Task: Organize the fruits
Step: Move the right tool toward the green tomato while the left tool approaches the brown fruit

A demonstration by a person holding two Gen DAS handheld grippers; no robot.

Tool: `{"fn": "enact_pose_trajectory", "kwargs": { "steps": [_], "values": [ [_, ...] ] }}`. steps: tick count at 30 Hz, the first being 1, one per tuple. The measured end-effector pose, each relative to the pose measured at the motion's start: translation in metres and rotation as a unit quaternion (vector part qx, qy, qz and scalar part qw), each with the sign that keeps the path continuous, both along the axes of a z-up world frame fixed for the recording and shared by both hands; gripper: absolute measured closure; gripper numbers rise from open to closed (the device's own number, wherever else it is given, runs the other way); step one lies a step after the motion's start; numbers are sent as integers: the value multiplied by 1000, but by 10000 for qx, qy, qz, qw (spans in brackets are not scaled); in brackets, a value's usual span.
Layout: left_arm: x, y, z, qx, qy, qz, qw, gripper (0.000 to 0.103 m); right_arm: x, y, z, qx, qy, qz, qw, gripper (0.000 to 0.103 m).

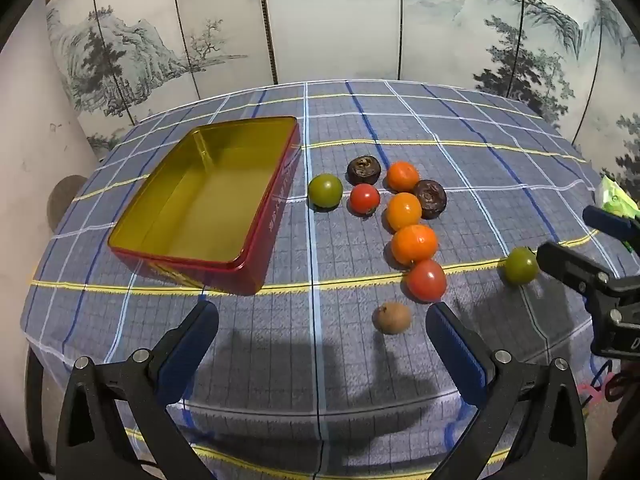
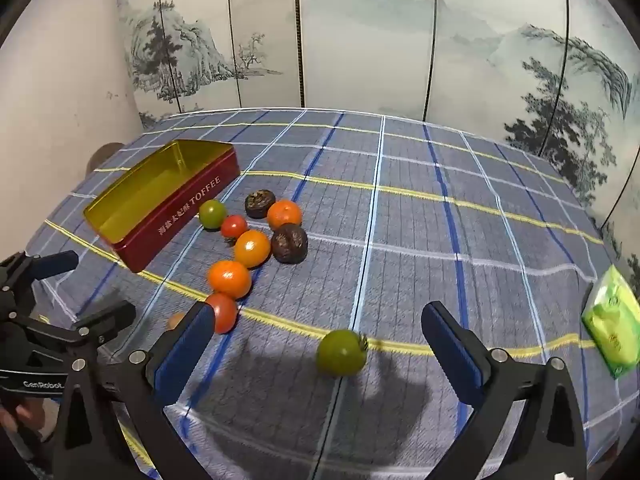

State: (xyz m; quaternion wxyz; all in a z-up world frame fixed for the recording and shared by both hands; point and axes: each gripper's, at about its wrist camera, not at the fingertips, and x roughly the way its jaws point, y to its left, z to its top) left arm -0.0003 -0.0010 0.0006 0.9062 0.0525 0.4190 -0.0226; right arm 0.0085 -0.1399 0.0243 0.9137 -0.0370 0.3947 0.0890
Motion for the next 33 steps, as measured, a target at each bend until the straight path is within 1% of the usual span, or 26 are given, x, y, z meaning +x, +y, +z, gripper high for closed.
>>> {"fn": "enact_pose_trajectory", "kwargs": {
  "steps": [2, 3, 5, 6, 8, 9, 11, 14, 20, 33],
  "values": [
    [0, -2, 0, 24, 3, 48, 10000, 0, 1, 2, -1, -31, 81, 59, 9999, 1],
    [-2, 3, -2, -63, -19, 74, 10000, 0, 2, 3, -1, -106, 70, 77, 9999, 1],
    [-9, 5, -4, -122, -69, 69, 9999, 0, 0, 6, -1, -190, 19, 115, 9998, 1],
    [-12, 10, -5, -233, -58, 68, 9997, 0, -11, 6, 4, -161, -78, 108, 9998, 1],
    [-16, 14, -5, -260, 37, 134, 9996, 0, -14, 7, 3, -44, -16, 64, 10000, 1],
    [-19, 15, -6, -250, 53, 151, 9996, 0, -16, 6, 0, 5, 19, 42, 10000, 1],
    [-13, 16, -8, -209, 172, 183, 9995, 0, -17, 6, -5, 54, 102, -13, 9999, 1],
    [-12, 16, -10, -207, 213, 217, 9993, 0, -16, 11, -9, -13, 180, 34, 9998, 1],
    [-13, 16, -12, -177, 241, 218, 9993, 0, -17, 17, -13, -101, 208, 109, 9997, 1],
    [-12, 13, -15, -158, 286, 201, 9993, 0, -14, 16, -24, -94, 415, 71, 9991, 1]
  ]
}}
